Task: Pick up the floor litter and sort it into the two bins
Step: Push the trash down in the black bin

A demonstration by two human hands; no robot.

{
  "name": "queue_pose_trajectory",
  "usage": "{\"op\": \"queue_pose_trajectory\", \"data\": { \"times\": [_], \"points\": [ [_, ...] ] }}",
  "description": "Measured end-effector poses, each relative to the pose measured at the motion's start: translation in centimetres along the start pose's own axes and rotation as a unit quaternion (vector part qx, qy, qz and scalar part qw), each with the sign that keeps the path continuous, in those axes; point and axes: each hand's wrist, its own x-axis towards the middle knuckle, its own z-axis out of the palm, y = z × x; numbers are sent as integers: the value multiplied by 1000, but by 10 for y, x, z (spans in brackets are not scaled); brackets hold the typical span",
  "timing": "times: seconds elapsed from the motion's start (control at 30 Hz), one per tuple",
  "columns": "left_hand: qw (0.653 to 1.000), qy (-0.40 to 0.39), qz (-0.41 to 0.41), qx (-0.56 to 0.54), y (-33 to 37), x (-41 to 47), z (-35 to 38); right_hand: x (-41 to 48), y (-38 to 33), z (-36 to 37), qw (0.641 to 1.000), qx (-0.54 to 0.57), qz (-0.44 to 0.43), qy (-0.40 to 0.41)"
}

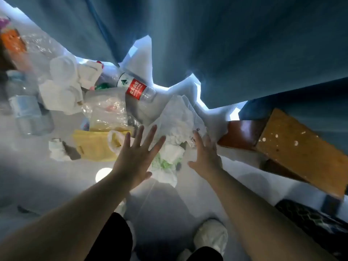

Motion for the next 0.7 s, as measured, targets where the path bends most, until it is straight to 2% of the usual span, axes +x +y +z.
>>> {"op": "queue_pose_trajectory", "data": {
  "times": [0.1,0.2,0.27,0.4,0.53,0.7],
  "points": [
    [999,-19,38,33,13,35,22,43,13,22,998,37,14,42],
    [997,-21,29,72,17,62,46,78,18,43,993,75,-1,95],
    [995,-28,12,95,19,74,57,91,19,53,992,81,-4,96],
    [995,11,56,77,28,90,64,98,14,55,985,95,-2,143],
    [995,68,68,39,33,88,41,78,21,43,985,84,-13,148],
    [992,91,71,47,24,54,-22,12,35,8,985,112,-2,130]
  ]
}}
